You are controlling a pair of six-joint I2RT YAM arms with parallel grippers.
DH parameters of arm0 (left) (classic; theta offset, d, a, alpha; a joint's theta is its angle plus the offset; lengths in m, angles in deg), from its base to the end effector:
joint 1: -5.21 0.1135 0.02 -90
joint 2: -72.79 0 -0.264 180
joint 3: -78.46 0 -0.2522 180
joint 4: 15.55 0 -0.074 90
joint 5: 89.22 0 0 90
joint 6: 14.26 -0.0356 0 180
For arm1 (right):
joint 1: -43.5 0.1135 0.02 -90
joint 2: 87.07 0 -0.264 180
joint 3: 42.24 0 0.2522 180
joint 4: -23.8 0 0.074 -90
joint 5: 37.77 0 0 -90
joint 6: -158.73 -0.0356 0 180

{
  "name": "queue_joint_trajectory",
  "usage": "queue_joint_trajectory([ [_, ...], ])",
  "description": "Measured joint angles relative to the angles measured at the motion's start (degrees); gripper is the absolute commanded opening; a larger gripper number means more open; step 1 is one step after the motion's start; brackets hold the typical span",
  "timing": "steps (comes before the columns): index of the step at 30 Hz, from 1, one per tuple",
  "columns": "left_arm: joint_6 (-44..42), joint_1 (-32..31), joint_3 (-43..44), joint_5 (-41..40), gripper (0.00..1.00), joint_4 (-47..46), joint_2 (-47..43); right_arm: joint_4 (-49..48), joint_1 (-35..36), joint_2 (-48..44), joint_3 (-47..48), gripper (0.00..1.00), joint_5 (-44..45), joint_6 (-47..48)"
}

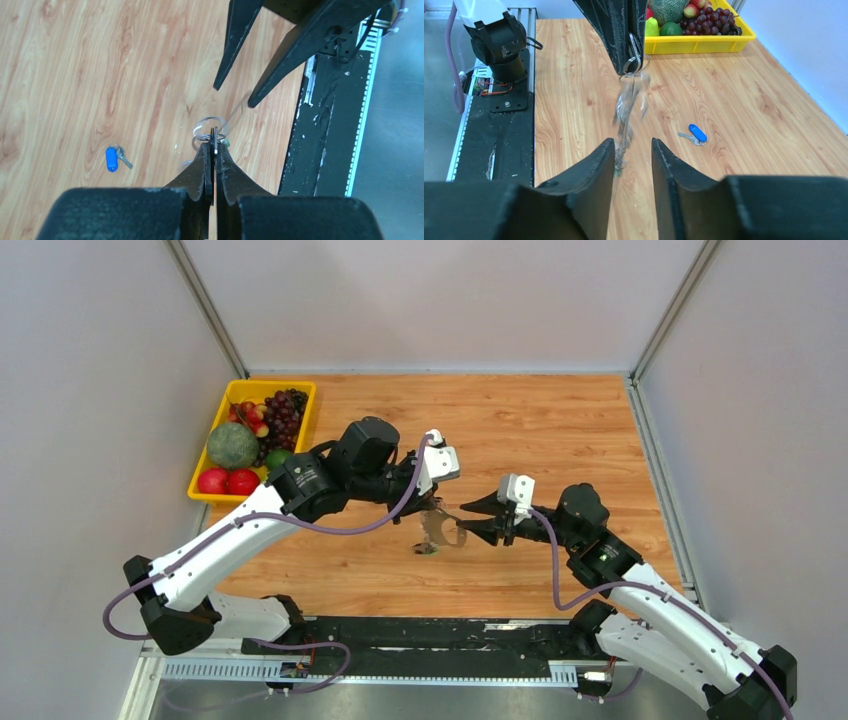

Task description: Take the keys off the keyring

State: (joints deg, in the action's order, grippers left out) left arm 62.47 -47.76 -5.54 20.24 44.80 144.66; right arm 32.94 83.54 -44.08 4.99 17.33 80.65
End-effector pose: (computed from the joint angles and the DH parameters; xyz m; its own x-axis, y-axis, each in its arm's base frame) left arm 0.1440 -0.2105 0.4039 -0.1364 0.5402 -0.8304 0.9718 0.2356 -0.0064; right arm 0.1256 0.1322 0.3033 0.1351 -0.1077 -0.9850 -0.9568 0.2442 -0.1580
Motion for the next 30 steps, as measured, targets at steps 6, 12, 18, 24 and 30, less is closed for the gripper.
queue_joint_trajectory([
  [6, 0.0, 0.5, 0.0, -0.9, 0.0, 1.0, -0.1, 0.8, 0.0, -0.5, 0.0, 0.44, -0.6, -0.1],
  [12, 0.0, 0.5, 0.0, 0.0, 0.0, 1.5, -0.1, 0.5, 0.0, -2.0, 0.0, 0.43, -2.3, -0.1],
  [18, 0.0, 0.5, 0.0, 1.0, 0.0, 2.1, -0.1, -0.7, 0.0, -2.1, 0.0, 0.41, -3.8, -0.4],
  [24, 0.6, 0.5, 0.7, 1.5, 0.0, 2.4, -0.1, -2.2, 0.0, 0.0, 1.5, 0.37, -4.5, -2.8],
  [30, 0.9, 0.5, 1.9, 1.7, 0.0, 2.5, -0.1, -4.8, 0.0, 1.5, 1.8, 0.33, -3.8, -4.6],
])
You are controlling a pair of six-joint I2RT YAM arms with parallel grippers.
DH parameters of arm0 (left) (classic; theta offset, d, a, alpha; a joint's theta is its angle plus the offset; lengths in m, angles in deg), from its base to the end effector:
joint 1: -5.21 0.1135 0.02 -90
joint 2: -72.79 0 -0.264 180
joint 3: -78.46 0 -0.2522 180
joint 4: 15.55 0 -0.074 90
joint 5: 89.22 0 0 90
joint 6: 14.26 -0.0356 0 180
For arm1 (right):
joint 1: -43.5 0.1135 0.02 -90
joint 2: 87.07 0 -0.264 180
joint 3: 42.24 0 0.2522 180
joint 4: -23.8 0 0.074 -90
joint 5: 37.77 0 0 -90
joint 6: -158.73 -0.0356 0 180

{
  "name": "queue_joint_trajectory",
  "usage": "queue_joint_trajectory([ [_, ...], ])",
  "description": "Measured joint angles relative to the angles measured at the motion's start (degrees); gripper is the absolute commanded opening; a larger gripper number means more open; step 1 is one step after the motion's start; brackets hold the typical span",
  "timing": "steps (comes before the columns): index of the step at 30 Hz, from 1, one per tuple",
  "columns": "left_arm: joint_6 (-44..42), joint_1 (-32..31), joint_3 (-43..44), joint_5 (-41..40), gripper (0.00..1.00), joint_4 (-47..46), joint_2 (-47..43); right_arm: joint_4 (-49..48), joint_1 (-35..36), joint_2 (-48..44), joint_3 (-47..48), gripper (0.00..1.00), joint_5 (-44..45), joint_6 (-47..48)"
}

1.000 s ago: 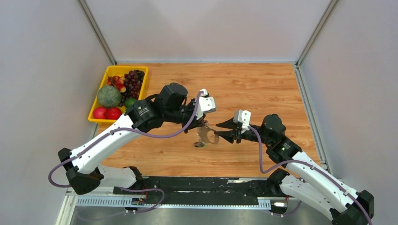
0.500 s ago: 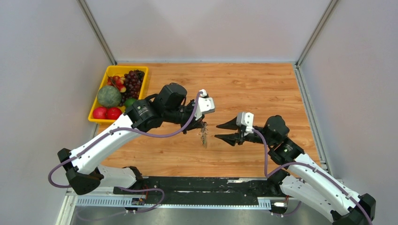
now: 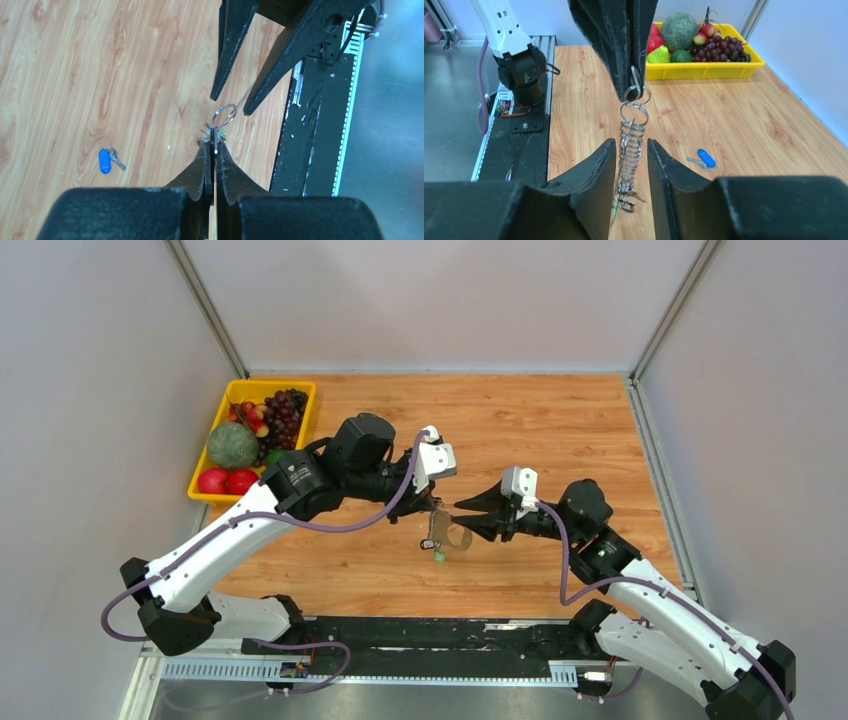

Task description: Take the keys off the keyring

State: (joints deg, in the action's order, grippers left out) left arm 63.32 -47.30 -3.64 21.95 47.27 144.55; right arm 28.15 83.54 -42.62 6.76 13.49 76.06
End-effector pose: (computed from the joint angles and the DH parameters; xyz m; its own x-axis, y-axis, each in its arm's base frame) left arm 0.1418 -0.2060 0.4113 -0.1580 0.5355 -0.8296 0.9729 0.2279 -0.0382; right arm 0.1271 0.1359 0.3187 0.1278 -0.0226 -0.9915 -0.9725 0.1933 -0.1297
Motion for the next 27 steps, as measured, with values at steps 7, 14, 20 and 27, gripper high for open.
queue_joint_trajectory([
  [7, 0.8, 0.0, 0.8, 0.0, 0.0, 0.7, 0.0, -3.7, 0.0, 1.6, 0.0, 0.33, 1.4, -2.6],
  [14, 4.6, 0.0, 4.6, -2.4, 0.0, 3.9, 3.3, -5.4, 0.2, 0.6, 0.0, 0.33, 2.4, -4.1],
  [20, 9.1, 0.0, 8.4, -5.3, 0.0, 8.0, 7.8, -6.1, 1.7, 0.3, 0.0, 0.33, 3.8, -4.8],
  [27, 13.9, 0.0, 11.9, -7.0, 0.0, 11.9, 10.0, -7.3, 2.9, 1.5, -0.1, 0.37, 4.7, -5.9],
])
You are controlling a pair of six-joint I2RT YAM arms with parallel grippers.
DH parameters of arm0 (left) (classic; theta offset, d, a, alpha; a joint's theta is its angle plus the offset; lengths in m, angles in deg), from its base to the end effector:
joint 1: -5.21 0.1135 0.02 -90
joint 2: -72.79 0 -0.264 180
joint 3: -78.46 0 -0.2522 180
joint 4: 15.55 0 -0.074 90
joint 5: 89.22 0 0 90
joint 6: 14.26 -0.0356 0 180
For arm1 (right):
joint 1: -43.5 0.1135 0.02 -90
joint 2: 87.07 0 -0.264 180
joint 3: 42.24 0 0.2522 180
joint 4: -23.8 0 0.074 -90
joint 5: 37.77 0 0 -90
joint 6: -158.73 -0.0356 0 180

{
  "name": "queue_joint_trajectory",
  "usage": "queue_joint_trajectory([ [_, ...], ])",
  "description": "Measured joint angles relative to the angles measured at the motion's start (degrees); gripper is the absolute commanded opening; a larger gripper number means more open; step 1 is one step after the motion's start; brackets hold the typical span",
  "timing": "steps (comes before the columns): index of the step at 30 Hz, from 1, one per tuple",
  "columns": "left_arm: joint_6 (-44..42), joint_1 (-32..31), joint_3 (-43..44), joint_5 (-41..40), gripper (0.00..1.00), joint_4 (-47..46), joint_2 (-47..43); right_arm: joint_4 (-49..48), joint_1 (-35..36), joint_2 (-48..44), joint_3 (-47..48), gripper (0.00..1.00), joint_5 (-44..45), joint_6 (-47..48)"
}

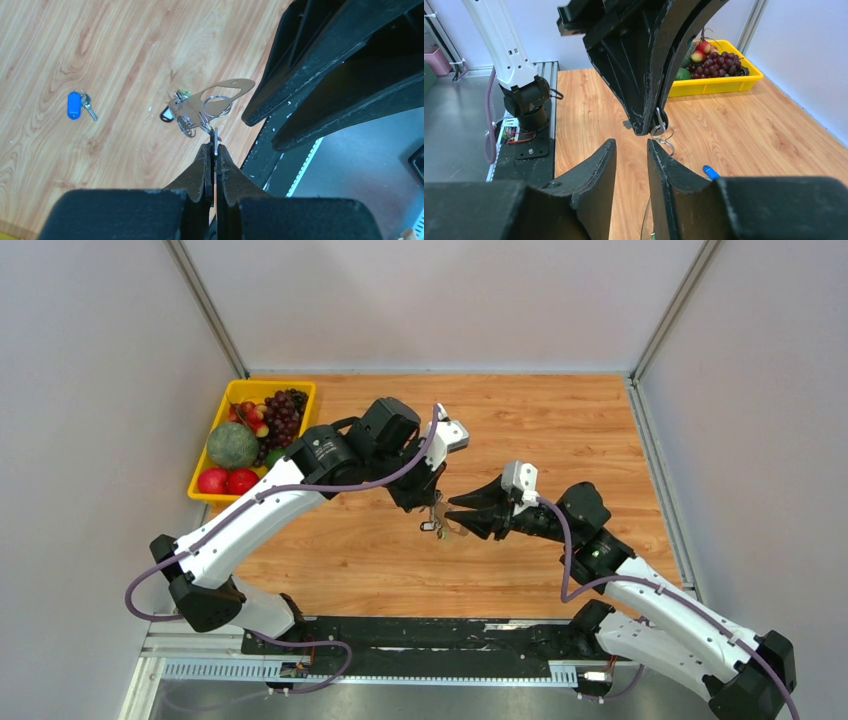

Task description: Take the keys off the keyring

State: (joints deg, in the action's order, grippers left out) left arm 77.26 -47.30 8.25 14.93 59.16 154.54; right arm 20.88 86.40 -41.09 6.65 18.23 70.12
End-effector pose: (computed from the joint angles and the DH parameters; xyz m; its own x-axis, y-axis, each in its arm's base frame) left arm 0.1630 -0.2268 0.4144 -0.4657 0.5648 -0.6812 0.8594 0.4722 -0.1960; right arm 0.1267 0.1449 0.3267 0.0980 0.0636 -0.9932 -0.9698 0.2302 -0.0809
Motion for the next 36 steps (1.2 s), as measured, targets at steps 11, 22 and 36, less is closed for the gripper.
queue_joint_trajectory([
  [11, 3.0, 0.0, 1.1, -0.5, 0.0, 1.7, 0.1, -1.9, 1.9, 0.4, -5.2, 0.43, 3.0, -1.7],
  [22, 3.8, 0.0, 1.1, 1.3, 0.0, 2.2, 0.1, -4.2, 2.6, 3.1, -5.0, 0.47, 3.4, -1.7],
  [36, 4.6, 0.0, 1.1, 5.8, 0.0, 1.8, 0.1, -4.2, 3.5, 5.5, -3.6, 0.45, 3.3, -0.8],
])
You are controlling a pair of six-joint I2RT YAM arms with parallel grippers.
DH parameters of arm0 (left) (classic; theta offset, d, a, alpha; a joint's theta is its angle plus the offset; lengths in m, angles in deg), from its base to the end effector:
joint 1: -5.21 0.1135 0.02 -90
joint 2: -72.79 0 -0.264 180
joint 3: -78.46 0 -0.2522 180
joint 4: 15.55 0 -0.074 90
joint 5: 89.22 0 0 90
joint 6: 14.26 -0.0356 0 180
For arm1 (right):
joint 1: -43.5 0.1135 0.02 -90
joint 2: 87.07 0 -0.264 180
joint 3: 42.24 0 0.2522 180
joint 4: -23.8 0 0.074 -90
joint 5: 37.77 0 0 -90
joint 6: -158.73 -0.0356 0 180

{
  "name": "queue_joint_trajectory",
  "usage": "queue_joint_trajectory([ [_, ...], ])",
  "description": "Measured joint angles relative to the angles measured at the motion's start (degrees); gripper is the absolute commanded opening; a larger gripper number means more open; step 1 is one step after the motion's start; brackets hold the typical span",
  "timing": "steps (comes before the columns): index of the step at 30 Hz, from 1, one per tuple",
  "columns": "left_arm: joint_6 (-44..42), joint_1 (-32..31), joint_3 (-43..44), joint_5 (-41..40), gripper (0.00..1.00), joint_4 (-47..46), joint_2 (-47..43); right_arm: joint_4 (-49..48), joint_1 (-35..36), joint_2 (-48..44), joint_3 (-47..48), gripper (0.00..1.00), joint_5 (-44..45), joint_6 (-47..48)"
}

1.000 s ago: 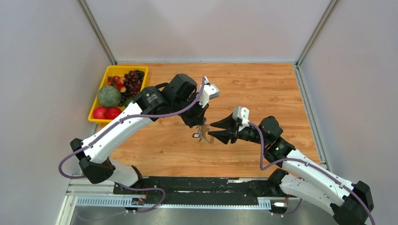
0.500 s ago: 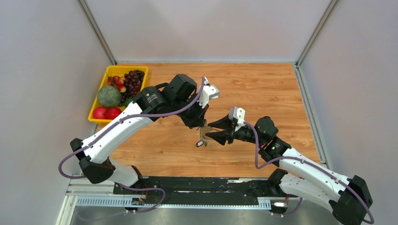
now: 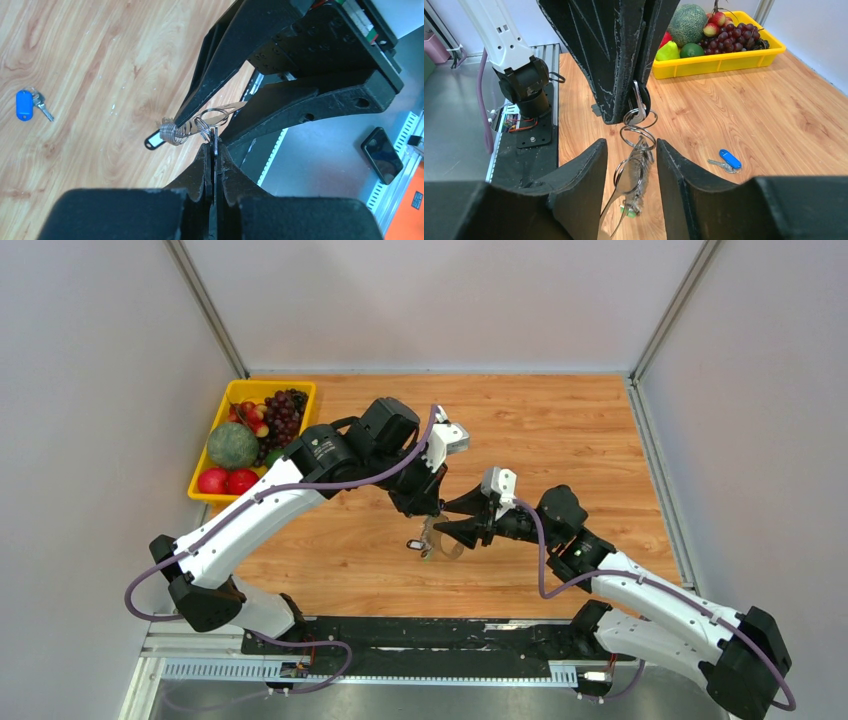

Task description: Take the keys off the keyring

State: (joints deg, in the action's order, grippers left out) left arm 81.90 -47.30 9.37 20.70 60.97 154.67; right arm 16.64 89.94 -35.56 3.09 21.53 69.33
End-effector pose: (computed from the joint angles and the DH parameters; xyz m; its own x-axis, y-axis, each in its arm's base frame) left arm 0.1583 -0.2263 0.4180 -0.5411 0.5397 -0.6449 0.8328 0.4501 -0.3222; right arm 0.1322 0.1654 0.2948 0.0220 0.0101 -0.9997 -0.9747 0.2227 -0.0192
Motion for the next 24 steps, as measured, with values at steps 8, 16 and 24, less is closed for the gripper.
queue_joint_trajectory([
  [8, 0.2, 0.0, 0.0, 2.8, 0.0, -1.4, 0.0, -0.6, 0.0, -0.2, 0.0, 0.46, 0.0, 0.8],
  [16, 0.4, 0.0, 0.0, 2.9, 0.0, -2.0, 0.0, 0.7, 0.0, -2.6, 0.0, 0.58, 0.7, 2.1],
  [24, 0.4, 0.0, 0.0, 2.9, 0.0, -2.2, 0.0, 4.8, 0.0, -7.6, 0.0, 0.57, 3.2, 3.0],
])
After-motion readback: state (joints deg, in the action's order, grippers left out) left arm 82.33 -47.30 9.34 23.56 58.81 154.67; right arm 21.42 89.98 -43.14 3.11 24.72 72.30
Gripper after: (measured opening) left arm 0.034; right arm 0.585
